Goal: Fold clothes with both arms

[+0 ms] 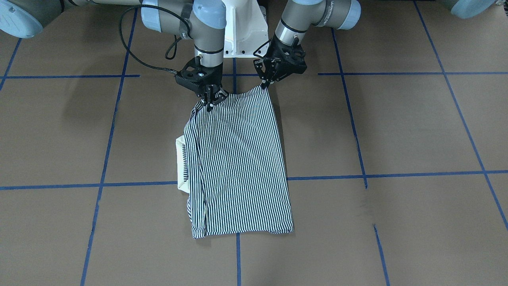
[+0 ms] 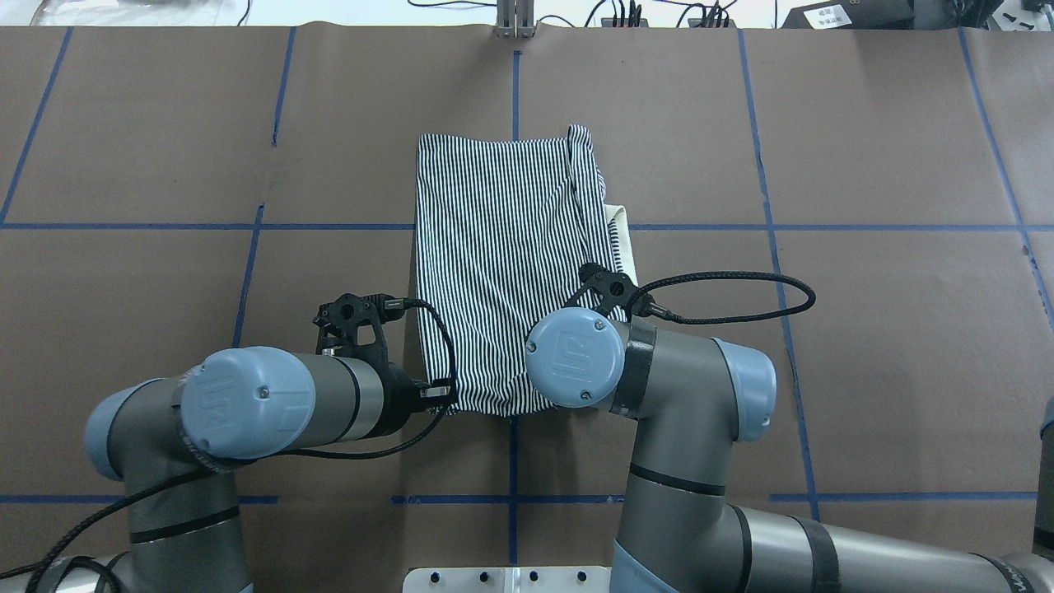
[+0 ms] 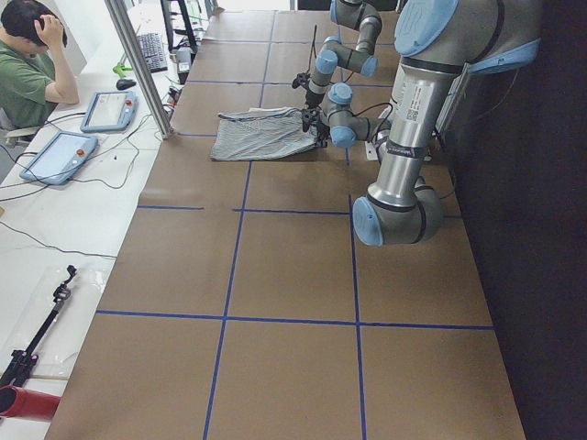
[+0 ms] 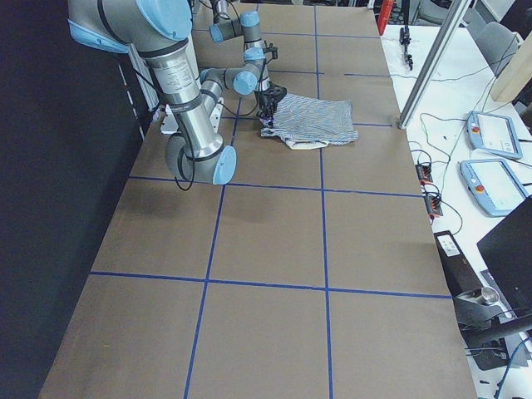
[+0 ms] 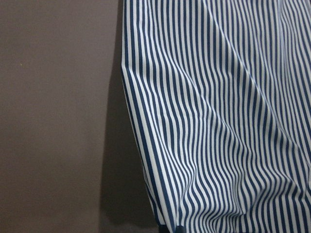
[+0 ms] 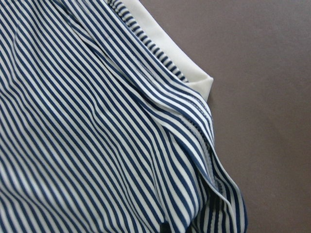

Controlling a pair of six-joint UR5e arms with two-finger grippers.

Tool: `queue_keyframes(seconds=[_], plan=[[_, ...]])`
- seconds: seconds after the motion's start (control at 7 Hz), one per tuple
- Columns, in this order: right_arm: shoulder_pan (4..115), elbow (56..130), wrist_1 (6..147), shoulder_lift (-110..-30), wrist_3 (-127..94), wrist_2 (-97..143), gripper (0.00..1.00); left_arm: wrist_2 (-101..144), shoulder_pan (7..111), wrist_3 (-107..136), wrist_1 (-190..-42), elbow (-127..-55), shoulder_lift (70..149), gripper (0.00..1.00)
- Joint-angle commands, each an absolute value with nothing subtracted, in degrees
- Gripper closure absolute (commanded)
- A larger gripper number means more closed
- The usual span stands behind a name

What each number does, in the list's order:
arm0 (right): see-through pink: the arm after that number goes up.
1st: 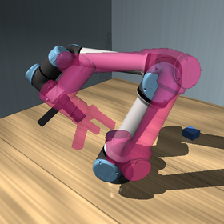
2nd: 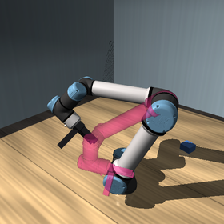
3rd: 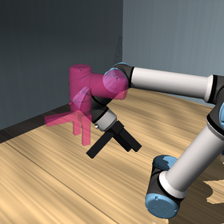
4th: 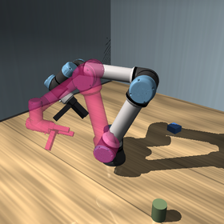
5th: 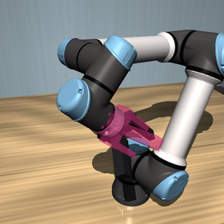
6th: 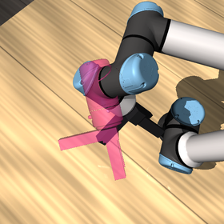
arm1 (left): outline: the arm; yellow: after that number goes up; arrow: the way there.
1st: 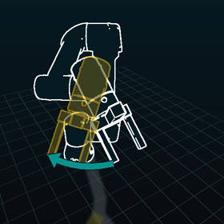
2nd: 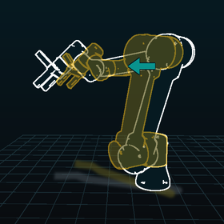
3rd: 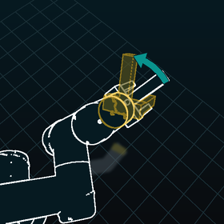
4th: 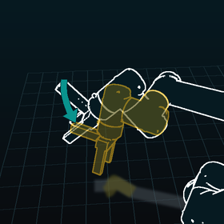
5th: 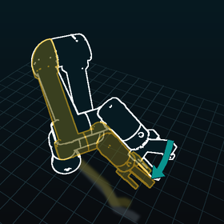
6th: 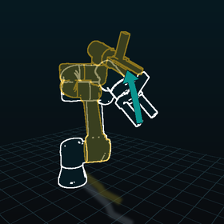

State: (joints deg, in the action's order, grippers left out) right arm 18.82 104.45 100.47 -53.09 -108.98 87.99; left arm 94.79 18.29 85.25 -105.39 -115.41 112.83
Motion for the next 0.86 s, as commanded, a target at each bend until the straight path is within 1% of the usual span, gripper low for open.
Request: queue_keyframes(seconds=[0.0,0.14,0.43,0.71], plan=[[18.81,117.01,109.99,-53.43,-108.98,88.59,1.0,97.19,18.28,83.6,-91.2,-128.27,113.37,1.0],[18.72,117.94,110.73,-53.18,-109.07,89.55,1.0,97.9,18.46,83.58,-88.97,-130.15,113.47,1.0],[18.11,114.28,109.52,-52.82,-108.72,89.04,1.0,97.73,20.29,81.4,-89.03,-127.46,113.73,1.0],[21.34,107.79,102.61,-52.39,-106.45,88.95,1.0,97.91,25.55,77.2,-89.56,-118.96,119.15,1.0]])
